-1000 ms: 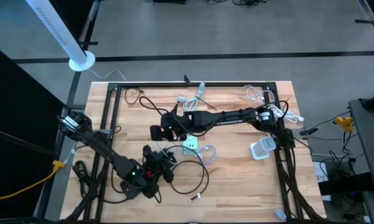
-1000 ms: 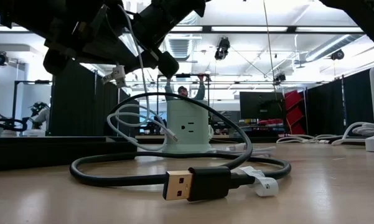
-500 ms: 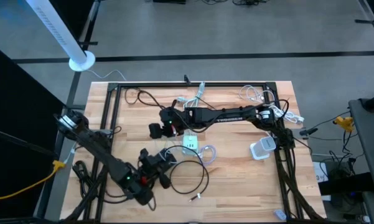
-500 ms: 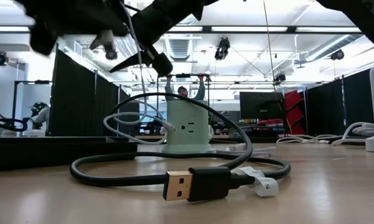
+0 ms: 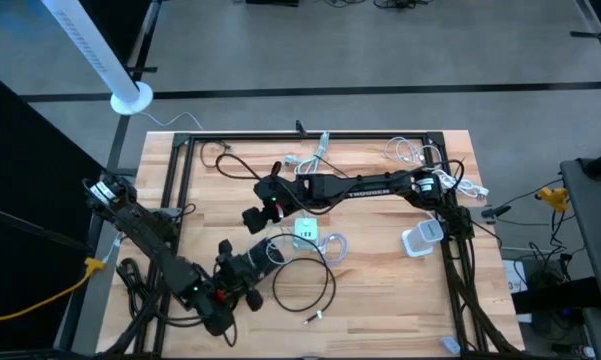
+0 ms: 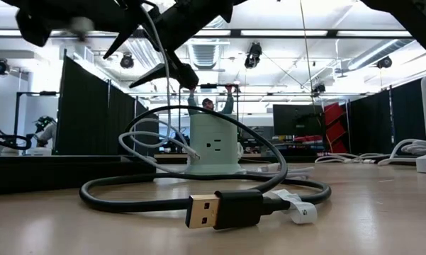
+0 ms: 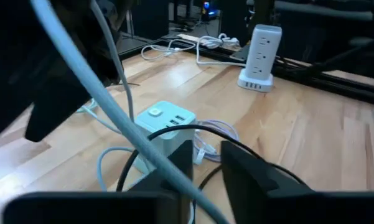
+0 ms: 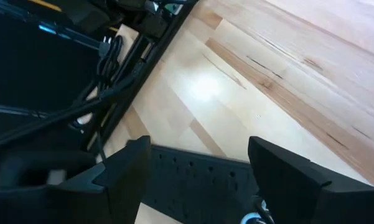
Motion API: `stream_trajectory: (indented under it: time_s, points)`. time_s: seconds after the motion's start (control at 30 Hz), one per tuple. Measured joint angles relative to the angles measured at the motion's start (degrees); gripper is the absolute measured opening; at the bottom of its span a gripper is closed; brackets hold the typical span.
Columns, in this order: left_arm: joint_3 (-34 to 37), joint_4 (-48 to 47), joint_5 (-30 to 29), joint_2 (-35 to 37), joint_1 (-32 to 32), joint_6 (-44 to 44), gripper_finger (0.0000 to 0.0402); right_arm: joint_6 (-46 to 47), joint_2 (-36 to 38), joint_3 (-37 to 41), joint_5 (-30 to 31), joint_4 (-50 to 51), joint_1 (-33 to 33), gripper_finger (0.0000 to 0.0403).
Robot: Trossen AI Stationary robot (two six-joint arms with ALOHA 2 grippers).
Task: Insert USB
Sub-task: Insert the light blue charger cable into the black outlet extension
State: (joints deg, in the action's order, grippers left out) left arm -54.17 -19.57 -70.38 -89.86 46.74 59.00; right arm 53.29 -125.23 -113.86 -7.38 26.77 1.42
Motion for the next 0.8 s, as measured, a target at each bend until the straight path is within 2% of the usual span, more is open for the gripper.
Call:
stream_trajectory:
  time_s: [0.1,0.2,0.33,0.47,0.67,0.8]
  points:
    - [0.00,-1.51,0.72,1.62,0.88,-0.06,0.0133,-0.22,0.00,0.00,0.00,0.14,-0.01,0.0268]
    - [-0.02,-4.58,4.03,3.80,1.22,0.38,0.0171,-0.98,0.00,0.00,0.02,0.13,0.01,0.0274]
    - [-0.02,-12.30,7.35,6.78,1.10,6.67,0.0193,-1.56,0.00,0.02,-0.03,0.26,0.01,0.0279]
    - [-0.11,-19.39,10.02,10.55,1.22,12.97,0.0183,-1.99,0.00,0.04,-0.06,0.72,-0.01,0.0277]
    - [-0.11,-19.54,11.37,16.20,1.35,10.71,0.0148,-2.31,0.00,0.09,-0.02,1.67,-0.01,0.0274]
    - [-0.09,-20.13,9.83,17.68,1.05,10.58,0.0117,-2.33,0.00,0.09,-0.02,1.69,-0.01,0.0281]
